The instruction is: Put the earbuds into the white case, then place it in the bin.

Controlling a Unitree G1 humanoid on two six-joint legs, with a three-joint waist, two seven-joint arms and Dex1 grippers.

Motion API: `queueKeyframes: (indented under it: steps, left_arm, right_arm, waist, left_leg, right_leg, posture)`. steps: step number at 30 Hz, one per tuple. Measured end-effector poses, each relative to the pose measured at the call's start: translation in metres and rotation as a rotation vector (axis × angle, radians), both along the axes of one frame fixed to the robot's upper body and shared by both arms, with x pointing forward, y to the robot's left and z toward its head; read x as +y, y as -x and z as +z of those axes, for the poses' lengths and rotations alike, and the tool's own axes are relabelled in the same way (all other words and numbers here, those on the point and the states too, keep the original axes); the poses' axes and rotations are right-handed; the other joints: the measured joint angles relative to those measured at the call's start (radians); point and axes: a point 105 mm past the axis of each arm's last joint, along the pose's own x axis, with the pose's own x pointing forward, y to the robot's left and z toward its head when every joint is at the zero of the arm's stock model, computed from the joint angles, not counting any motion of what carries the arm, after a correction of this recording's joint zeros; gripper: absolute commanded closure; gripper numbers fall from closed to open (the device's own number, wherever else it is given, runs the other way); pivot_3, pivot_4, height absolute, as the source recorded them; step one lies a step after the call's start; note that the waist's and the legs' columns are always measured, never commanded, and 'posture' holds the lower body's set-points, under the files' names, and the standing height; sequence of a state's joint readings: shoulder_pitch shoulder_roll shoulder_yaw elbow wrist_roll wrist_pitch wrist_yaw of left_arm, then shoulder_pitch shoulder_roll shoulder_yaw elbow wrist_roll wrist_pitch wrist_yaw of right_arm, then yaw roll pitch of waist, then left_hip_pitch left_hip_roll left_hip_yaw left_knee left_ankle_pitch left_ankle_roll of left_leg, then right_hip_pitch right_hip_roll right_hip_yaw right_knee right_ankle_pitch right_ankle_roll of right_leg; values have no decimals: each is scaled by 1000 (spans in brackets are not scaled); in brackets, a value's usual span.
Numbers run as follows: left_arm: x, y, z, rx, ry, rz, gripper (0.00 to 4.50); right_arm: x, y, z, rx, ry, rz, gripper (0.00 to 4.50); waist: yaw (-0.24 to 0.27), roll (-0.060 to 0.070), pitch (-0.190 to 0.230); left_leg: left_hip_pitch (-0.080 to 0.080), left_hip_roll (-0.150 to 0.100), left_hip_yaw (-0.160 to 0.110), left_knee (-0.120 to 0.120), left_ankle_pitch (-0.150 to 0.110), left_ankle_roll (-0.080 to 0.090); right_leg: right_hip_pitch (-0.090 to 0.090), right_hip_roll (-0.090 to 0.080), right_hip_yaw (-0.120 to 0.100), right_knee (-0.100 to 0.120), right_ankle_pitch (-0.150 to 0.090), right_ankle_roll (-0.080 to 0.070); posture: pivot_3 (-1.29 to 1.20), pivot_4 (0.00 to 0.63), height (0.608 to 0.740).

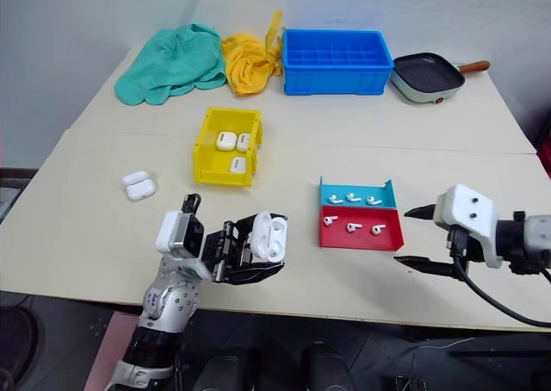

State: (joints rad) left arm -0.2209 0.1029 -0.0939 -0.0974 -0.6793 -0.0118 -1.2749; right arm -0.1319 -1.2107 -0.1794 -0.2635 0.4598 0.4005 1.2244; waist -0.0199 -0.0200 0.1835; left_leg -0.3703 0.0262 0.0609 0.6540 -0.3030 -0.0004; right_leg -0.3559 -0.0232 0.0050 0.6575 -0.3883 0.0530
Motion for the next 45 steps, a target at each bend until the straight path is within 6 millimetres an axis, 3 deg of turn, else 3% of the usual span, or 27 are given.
queueKeyframes:
  steps: [4, 18, 34, 45]
  left_arm:
    - [1, -2, -6, 17, -14, 22, 1691]
    - [-4, 0, -20, 43, -64, 45, 1691]
    - [-2, 0, -23, 59, -77, 73, 1691]
    - [2, 1, -21, 47, -96, 88, 1691]
  right_arm:
    - [9, -16, -5, 18, 87, 72, 2296]
    - [33, -73, -28, -44, 341, 237, 2296]
    - [25, -81, -38, -28, 522, 361, 2296]
    - [25, -88, -43, -14, 541, 389, 2296]
  waist:
    - [-5, 0, 0]
    - [-10, 0, 0]
    - [-11, 1, 0]
    - [-11, 1, 0]
  left_leg:
    - [0, 0, 0, 1, 0, 1]
    - [-1, 0, 0, 1, 0, 1]
    - [0, 0, 0, 2, 0, 1]
    - [0, 0, 0, 2, 0, 1]
  right_leg:
    - [0, -1, 0, -1, 0, 0]
    - [-2, -2, -1, 3, 0, 0]
    - [-2, -2, -2, 3, 0, 0]
    - [-2, -2, -2, 3, 0, 0]
  posture:
    - [0, 150, 740]
    - [0, 150, 740]
    - [0, 150, 740]
    - [0, 150, 740]
